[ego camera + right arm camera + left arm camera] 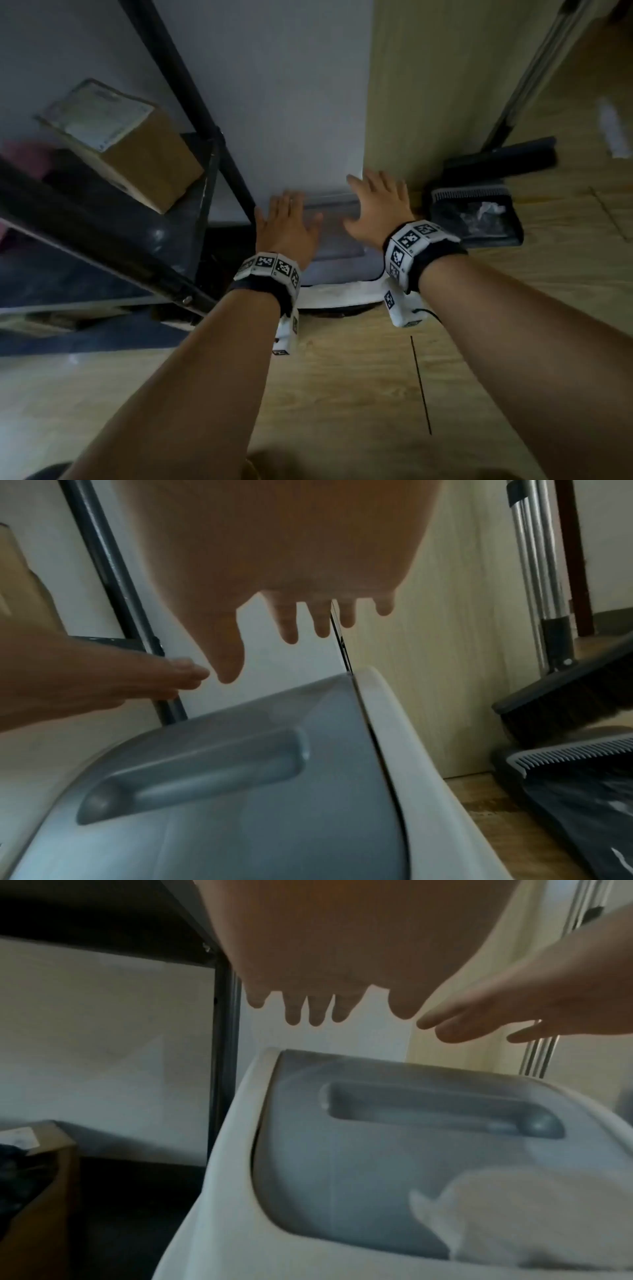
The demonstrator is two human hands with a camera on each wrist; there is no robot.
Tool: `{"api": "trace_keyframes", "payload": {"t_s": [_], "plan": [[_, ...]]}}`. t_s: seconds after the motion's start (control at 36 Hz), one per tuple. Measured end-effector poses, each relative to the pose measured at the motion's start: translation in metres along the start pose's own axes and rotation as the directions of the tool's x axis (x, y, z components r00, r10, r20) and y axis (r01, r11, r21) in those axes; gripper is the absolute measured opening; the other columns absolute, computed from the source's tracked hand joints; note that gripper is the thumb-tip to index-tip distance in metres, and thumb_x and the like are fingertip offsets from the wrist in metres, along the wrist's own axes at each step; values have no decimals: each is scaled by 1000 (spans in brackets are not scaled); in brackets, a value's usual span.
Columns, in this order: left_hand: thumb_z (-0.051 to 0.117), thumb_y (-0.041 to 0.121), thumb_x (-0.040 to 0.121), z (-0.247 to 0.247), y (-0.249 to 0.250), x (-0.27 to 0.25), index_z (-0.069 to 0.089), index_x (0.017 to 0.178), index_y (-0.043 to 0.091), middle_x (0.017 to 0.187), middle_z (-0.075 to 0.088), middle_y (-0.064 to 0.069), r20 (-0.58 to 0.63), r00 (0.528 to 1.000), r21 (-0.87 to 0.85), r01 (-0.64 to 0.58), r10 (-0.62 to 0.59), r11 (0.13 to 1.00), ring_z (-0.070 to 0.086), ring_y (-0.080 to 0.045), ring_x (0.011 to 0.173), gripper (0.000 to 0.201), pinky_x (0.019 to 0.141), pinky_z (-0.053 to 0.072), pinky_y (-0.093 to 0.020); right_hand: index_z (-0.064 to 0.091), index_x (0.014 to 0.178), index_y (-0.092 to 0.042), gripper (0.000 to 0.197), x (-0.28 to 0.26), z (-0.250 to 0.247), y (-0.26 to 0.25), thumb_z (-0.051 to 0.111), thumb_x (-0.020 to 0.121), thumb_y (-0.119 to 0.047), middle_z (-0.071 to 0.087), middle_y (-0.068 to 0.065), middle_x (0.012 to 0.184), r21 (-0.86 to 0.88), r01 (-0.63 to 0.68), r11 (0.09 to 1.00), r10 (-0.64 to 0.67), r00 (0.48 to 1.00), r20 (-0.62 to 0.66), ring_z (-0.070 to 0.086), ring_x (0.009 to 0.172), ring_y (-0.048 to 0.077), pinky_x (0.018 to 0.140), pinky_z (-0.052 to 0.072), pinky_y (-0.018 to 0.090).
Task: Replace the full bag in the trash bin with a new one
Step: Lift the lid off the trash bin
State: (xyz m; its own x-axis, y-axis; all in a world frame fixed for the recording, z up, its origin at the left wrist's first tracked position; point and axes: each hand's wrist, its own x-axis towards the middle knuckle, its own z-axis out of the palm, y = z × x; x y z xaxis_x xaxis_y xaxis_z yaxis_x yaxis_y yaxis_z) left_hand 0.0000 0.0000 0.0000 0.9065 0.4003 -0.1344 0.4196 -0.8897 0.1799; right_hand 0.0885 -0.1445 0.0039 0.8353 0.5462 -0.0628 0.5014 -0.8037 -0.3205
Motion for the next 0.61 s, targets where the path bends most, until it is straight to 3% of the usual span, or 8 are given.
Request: {"api": "trace_keyframes", "payload": {"t_s": [0.17,0.31,0.61], "plan": [[21,53,99,-3,-2,-30,7,153,18,162,2,-3,-73,997,30,-31,34,999,4,-24,149,66,120,-3,-49,17,150,-29,84,-34,4,-5,60,81,-49,11,2,160,-96,-9,995,8,1000,-10,4,149,28,118,2,57],[19,53,99,-30,1,-74,2,153,20,162,-2,-1,-37,998,98,-42,46,994,1,-25,149,66,120,1,-50,19,150,-29,85,-79,-19,-18,58,81,-58,11,4,160,-140,-3,990,-2,999,-36,7,148,29,118,5,57],[29,49,98,-48,0,-139,8,153,18,160,10,-9,-136,985,109,-95,109,989,12,-28,148,66,120,8,-49,27,146,-30,78,-142,-36,-35,56,79,-58,26,3,153,-127,3,992,-22,990,-142,16,144,29,117,12,55]]}}
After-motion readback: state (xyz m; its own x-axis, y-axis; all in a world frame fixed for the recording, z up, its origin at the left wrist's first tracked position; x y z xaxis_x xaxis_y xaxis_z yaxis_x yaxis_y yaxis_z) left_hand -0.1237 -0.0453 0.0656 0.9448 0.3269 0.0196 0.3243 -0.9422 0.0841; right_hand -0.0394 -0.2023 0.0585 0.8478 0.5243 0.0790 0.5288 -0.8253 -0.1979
